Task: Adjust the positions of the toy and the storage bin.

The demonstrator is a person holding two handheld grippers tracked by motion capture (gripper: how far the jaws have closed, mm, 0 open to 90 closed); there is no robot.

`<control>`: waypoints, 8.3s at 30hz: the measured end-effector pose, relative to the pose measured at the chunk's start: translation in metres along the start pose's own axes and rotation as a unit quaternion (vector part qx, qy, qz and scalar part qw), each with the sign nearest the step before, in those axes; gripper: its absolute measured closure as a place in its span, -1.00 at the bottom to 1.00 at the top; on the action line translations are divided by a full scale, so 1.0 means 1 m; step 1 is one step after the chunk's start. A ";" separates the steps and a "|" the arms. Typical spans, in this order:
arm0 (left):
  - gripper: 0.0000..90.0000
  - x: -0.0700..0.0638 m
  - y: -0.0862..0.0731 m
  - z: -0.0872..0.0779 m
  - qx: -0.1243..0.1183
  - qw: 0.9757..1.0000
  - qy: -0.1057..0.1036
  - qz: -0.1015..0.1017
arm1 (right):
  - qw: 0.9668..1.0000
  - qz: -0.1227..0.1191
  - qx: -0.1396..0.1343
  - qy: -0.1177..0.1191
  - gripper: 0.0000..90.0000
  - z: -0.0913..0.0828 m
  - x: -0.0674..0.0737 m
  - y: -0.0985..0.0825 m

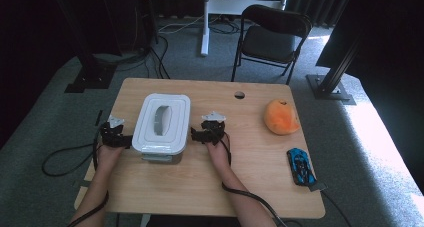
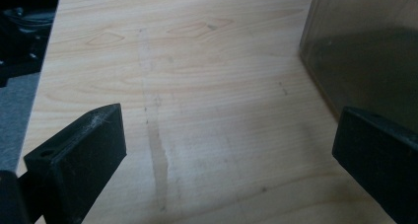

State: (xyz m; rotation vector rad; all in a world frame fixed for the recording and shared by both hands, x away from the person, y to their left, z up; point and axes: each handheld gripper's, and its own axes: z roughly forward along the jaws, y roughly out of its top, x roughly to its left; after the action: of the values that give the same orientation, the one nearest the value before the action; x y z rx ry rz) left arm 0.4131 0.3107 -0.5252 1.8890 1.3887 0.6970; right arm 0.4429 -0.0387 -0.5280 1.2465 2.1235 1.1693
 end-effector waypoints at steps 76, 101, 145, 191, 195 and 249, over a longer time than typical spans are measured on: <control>-0.98 -0.126 0.055 0.024 -0.013 0.994 -0.072 0.081 | 0.999 0.029 0.005 -0.016 -0.55 -0.065 -0.090 -0.017; -0.98 -0.148 0.054 0.030 -0.005 0.991 -0.102 0.089 | 0.999 0.035 0.000 -0.006 -0.56 -0.084 -0.115 -0.032; -0.98 -0.143 0.051 0.043 0.037 0.990 -0.118 0.071 | 0.999 0.032 0.027 0.016 -0.58 -0.062 -0.128 -0.025; -0.98 -0.156 -0.015 -0.037 0.038 0.987 -0.100 0.116 | 0.992 -0.064 0.010 0.106 -0.47 -0.081 -0.084 -0.041; -0.98 -0.159 -0.022 -0.045 0.037 0.987 -0.098 0.120 | 0.991 -0.064 0.010 0.117 -0.47 -0.080 -0.082 -0.042; -0.98 -0.168 -0.046 -0.043 0.061 0.978 -0.158 0.120 | 0.998 -0.024 0.002 0.060 -0.71 -0.215 -0.121 -0.136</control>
State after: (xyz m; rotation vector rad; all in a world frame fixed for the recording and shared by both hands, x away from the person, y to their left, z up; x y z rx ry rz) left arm 0.3055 0.1681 -0.5386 2.1773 1.0342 0.4057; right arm 0.2870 -0.2735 -0.5269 1.1484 2.2298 1.2477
